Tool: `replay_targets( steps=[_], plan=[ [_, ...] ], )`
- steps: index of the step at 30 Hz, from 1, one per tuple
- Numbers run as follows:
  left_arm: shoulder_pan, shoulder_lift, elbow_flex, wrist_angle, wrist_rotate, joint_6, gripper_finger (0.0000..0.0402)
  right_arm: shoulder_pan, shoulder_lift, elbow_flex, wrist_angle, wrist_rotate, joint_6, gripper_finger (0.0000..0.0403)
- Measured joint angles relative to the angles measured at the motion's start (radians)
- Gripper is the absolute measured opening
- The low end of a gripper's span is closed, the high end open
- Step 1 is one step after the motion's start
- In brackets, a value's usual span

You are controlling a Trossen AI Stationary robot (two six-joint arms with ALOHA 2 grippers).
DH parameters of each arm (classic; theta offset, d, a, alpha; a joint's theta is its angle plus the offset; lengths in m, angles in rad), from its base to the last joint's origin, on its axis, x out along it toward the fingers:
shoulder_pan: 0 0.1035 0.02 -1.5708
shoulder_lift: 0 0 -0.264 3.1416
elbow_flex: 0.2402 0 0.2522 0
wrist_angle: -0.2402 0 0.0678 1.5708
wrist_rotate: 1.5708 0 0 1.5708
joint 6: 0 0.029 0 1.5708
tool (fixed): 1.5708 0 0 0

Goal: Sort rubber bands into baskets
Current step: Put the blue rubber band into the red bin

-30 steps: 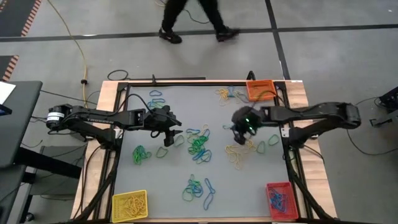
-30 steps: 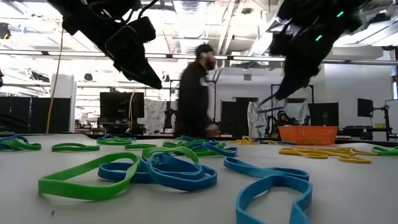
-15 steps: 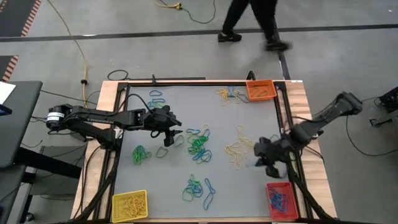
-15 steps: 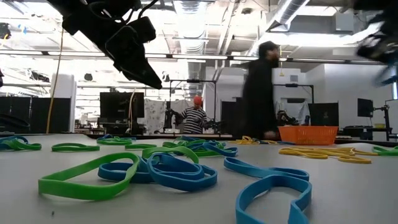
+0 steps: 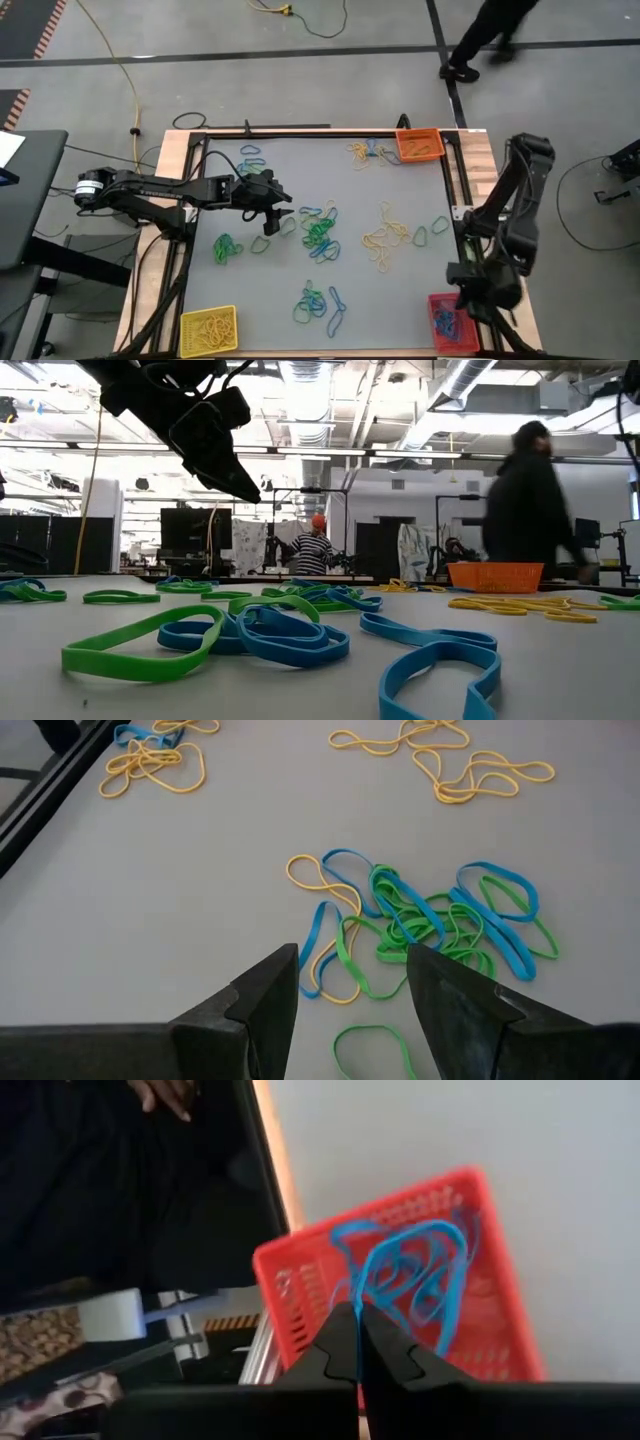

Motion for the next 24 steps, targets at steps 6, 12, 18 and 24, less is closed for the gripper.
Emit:
replay_targets(
  steps=[6,12,18,24],
  plan=[
    [0.0,0.0,0.0,0.0,0.0,0.0,0.0178,0.13,0.071,0.0,0.006,0.074,0.166,0.0023],
    [0.0,0.0,0.0,0.0,0.0,0.0,0.0178,0.161,0.18,0.0,0.115,0.075,0.195,0.0029],
    [0.0,0.0,0.0,0.0,0.0,0.0,0.0178,0.16,0.273,0.0,0.181,0.083,0.205,0.0029],
    [0.0,0.0,0.0,0.0,0.0,0.0,0.0178,0.158,0.306,0.001,0.166,0.089,0.269,0.0084]
  ],
)
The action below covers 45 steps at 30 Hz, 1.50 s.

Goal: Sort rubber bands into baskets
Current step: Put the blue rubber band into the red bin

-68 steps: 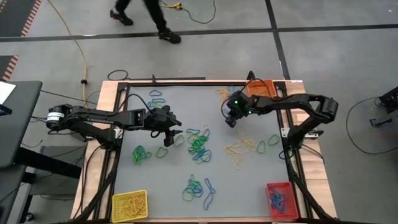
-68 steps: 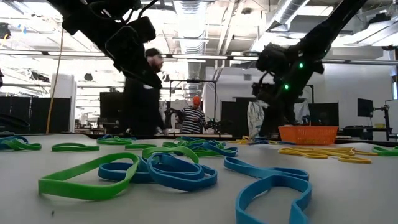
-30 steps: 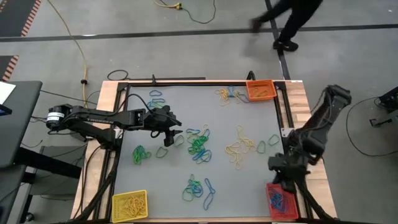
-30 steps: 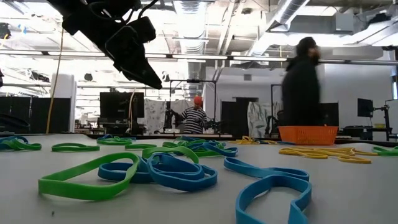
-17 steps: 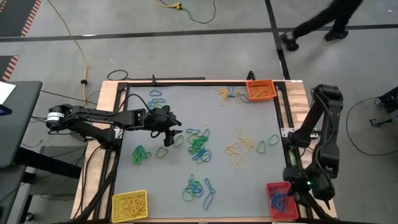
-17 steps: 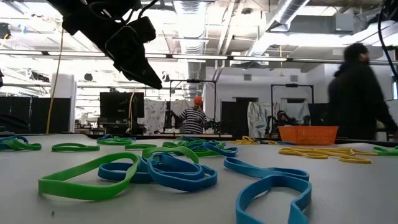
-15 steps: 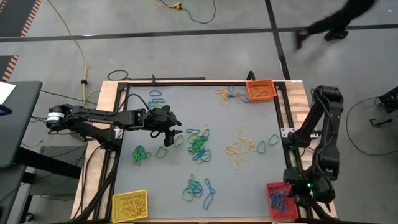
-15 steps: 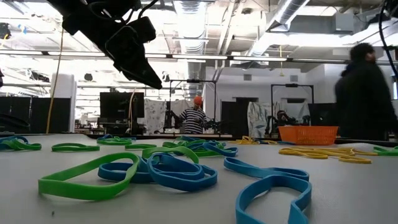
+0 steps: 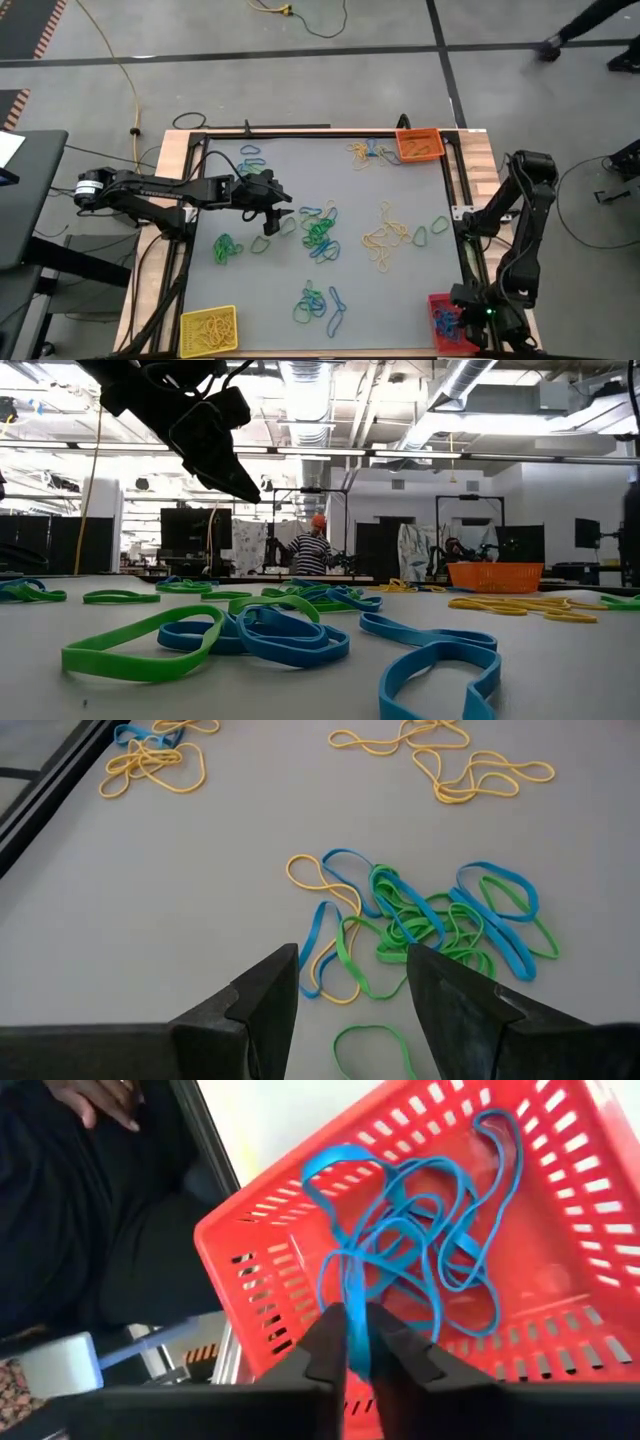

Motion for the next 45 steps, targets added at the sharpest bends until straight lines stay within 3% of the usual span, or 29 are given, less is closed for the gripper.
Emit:
replay_targets(
  steps=[7,11,21,27,32,38,45],
  plan=[
    [0.0,0.0,0.0,0.0,0.0,0.0,0.0178,0.004,-0.025,-0.004,-0.002,0.098,-0.041,0.0189],
    [0.0,0.0,0.0,0.0,0.0,0.0,0.0178,0.019,-0.036,-0.005,-0.012,0.158,-0.052,0.0221],
    [0.0,0.0,0.0,0.0,0.0,0.0,0.0178,0.038,-0.053,-0.001,-0.055,0.306,-0.146,0.0223],
    [0.0,0.0,0.0,0.0,0.0,0.0,0.0178,-0.039,-0.055,-0.001,-0.059,0.437,-0.325,0.0223],
    [0.0,0.0,0.0,0.0,0.0,0.0,0.0178,-0.165,-0.055,-0.001,-0.035,0.438,-0.515,0.0223],
    [0.0,0.0,0.0,0.0,0.0,0.0,0.0178,-0.318,-0.02,-0.001,0.132,0.426,-0.854,0.022],
    [0.0,0.0,0.0,0.0,0.0,0.0,0.0178,-0.487,0.065,-0.001,0.312,0.287,-1.108,0.021]
  ],
)
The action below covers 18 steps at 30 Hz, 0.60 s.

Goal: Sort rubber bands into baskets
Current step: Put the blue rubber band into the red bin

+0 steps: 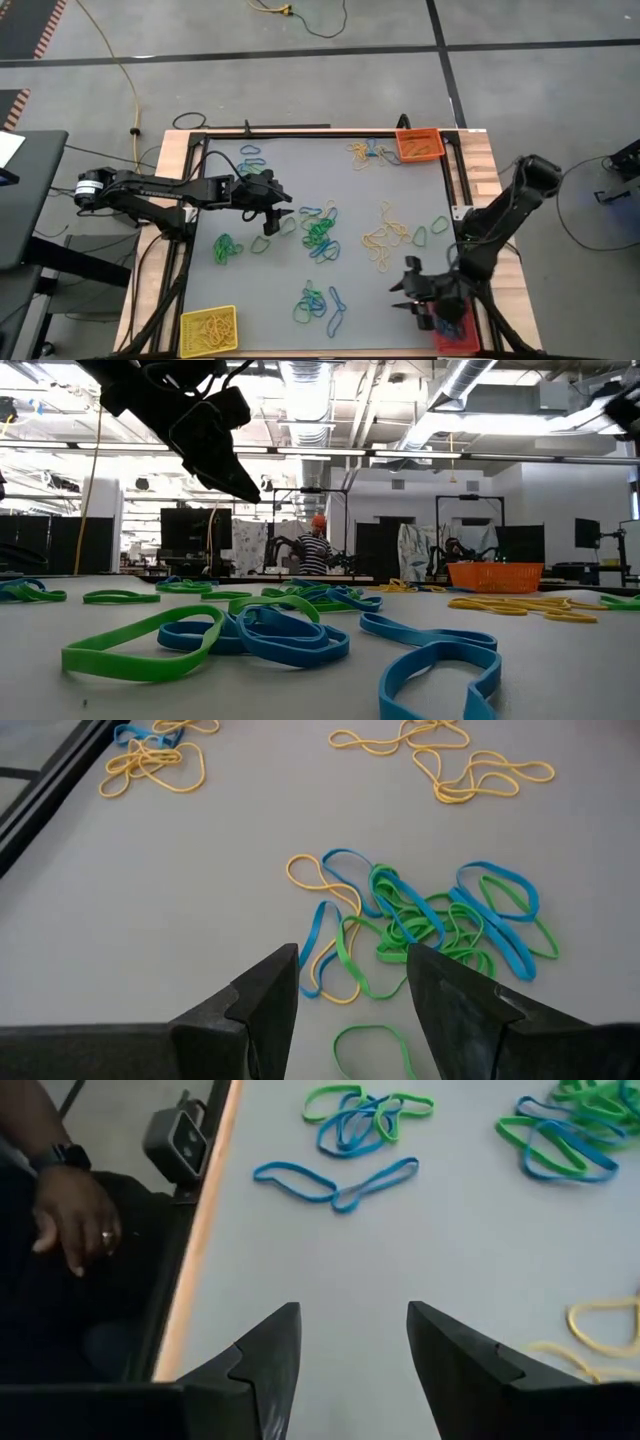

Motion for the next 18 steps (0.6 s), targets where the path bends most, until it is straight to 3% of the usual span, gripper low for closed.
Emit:
replay_targets(
  steps=[9,18],
  plan=[
    [0.0,0.0,0.0,0.0,0.0,0.0,0.0178,-0.189,0.182,0.0,0.247,-0.195,-0.226,0.0209],
    [0.0,0.0,0.0,-0.001,0.0,0.0,0.0178,-0.321,0.312,-0.001,0.478,-0.284,-0.413,0.0209]
  ],
)
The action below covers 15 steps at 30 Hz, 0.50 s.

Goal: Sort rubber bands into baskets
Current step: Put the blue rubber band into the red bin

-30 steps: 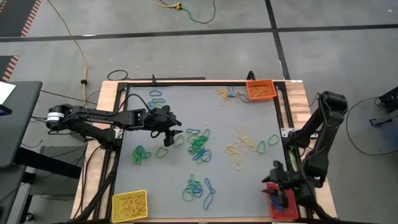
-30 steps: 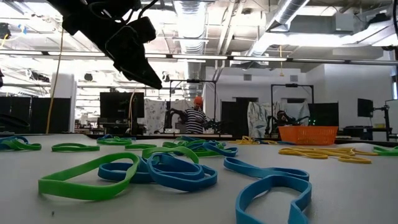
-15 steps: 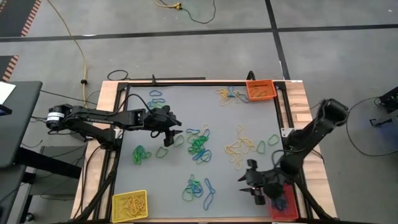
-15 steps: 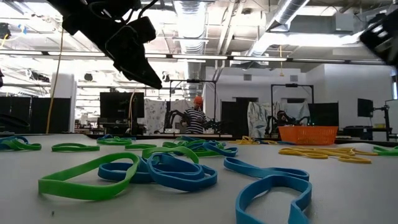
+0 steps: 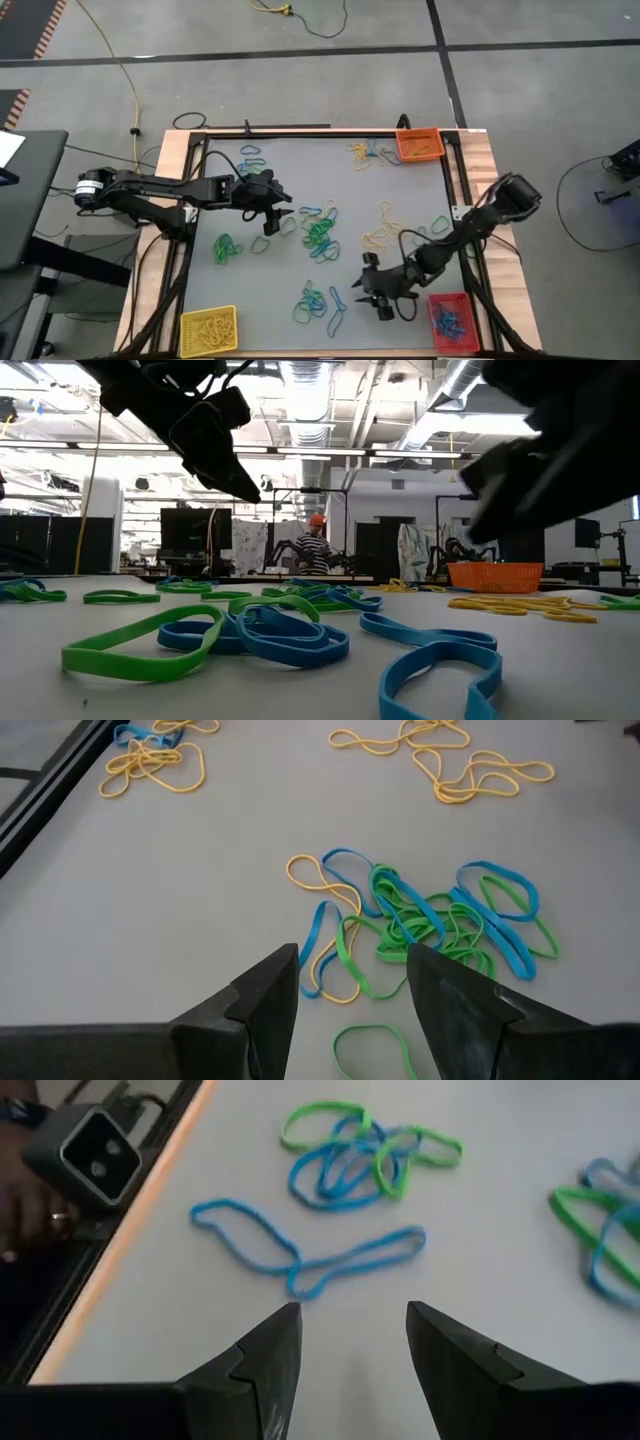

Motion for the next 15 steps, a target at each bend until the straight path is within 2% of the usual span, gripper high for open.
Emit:
replay_targets(
  steps=[7,12,15],
  plan=[
    [0.0,0.0,0.0,0.0,0.0,0.0,0.0178,-0.08,0.112,0.0,0.19,-0.074,-0.121,0.0209],
    [0.0,0.0,0.0,0.0,0.0,0.0,0.0178,-0.125,0.169,0.003,0.25,-0.076,-0.181,0.0209],
    [0.0,0.0,0.0,0.001,0.0,0.0,0.0178,-0.153,0.193,0.004,0.302,-0.127,-0.196,0.0209]
  ],
)
